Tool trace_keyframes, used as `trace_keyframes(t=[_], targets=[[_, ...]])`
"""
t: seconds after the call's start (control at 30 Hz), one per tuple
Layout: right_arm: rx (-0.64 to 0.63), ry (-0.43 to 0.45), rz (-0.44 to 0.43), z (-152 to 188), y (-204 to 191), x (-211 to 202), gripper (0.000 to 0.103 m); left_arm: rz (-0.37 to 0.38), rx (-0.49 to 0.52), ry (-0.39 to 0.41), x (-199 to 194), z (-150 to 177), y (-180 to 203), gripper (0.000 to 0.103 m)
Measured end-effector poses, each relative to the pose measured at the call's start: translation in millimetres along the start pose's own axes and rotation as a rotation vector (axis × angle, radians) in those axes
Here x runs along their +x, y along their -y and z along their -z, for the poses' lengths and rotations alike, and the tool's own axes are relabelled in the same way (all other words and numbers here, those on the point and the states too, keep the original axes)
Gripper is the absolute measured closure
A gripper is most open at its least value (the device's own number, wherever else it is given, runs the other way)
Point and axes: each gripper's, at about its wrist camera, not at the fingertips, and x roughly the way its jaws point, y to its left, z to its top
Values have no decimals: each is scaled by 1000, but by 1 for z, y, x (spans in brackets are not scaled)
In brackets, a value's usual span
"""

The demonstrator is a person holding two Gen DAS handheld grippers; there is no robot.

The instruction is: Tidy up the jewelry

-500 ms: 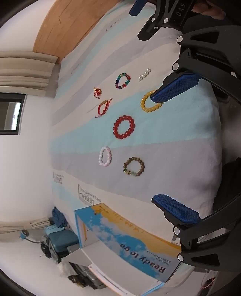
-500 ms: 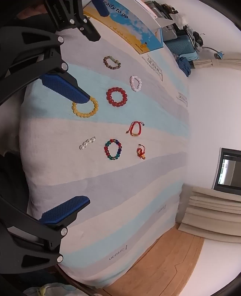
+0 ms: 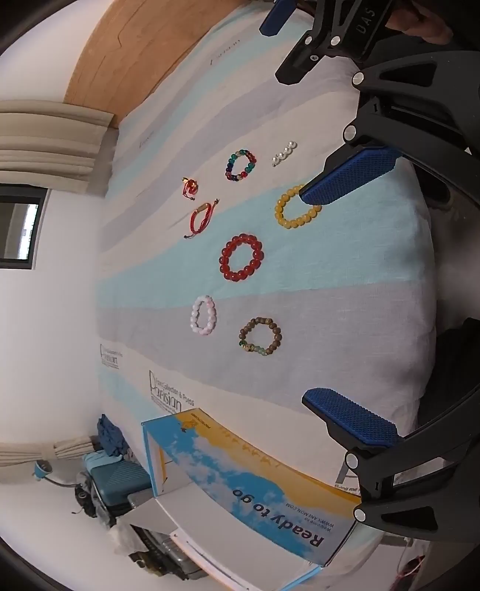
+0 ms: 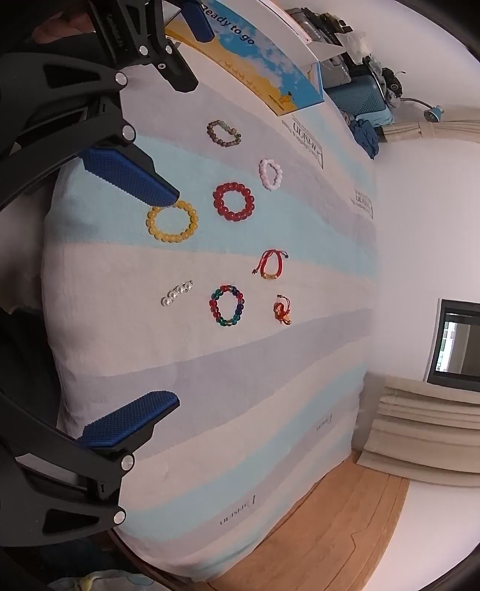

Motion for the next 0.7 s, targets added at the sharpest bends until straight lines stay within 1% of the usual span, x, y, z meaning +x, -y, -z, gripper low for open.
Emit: trace_keyframes(t=[0.37, 0.5, 0.7], targets=[[-12, -7, -10, 2, -4, 1, 7, 2, -2, -5, -1, 0, 0, 6], [-14, -9, -14, 3, -5, 2, 7, 18, -10, -15, -1, 0, -1, 6], [-14, -11, -17, 4, -6, 2, 7, 9, -1, -12, -2, 0, 1, 6]])
